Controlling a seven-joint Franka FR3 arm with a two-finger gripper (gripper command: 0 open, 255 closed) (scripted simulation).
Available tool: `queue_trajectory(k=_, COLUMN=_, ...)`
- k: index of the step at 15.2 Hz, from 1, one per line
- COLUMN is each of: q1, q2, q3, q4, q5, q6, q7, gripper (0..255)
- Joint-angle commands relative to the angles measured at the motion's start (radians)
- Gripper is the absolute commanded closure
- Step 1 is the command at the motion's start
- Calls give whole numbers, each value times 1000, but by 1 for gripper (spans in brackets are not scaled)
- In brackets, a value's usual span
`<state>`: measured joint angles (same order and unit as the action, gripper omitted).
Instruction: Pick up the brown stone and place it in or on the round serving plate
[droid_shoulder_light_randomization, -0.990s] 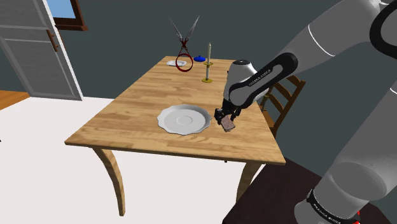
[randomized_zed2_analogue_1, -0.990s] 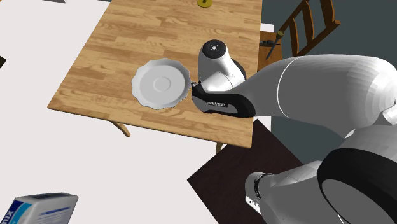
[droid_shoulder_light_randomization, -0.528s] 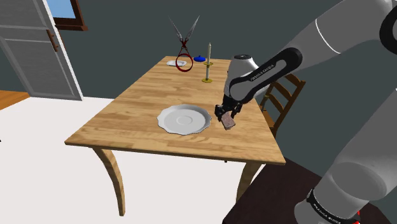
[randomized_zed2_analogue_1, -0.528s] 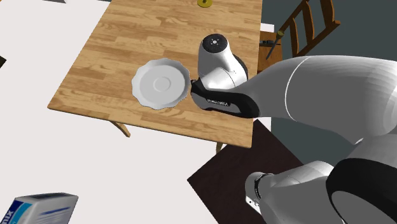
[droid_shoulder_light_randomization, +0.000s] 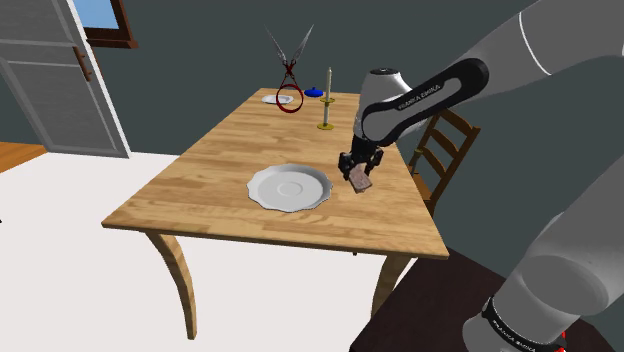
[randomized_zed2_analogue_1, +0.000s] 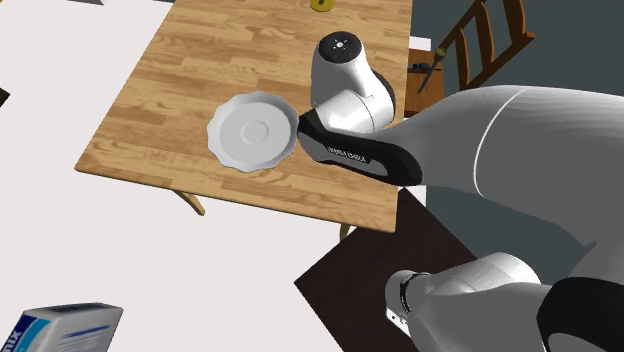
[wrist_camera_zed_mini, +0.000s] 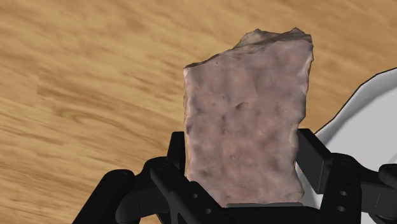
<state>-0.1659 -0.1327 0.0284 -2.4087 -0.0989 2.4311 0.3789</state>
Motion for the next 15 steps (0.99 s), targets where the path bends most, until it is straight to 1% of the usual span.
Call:
queue_trajectory(k=1, q1=1, q2=-21, q3=0, q4=7, q5=4, q6=-29, q7=-4, gripper=255)
queue_trajectory(k=5, q1=2, q2=-49, q3=0, q4=34, q5=10, q6=-83, q7=-10, gripper=255)
queue_trajectory(k=10, q1=40, q2=83, q3=58, q4=184, q5=-9, q6=-109, q7=96, gripper=255)
queue_trajectory(k=15, q1=83, q2=225, q3=100, q4=362, q5=-42, q6=-155, q7=195, gripper=255)
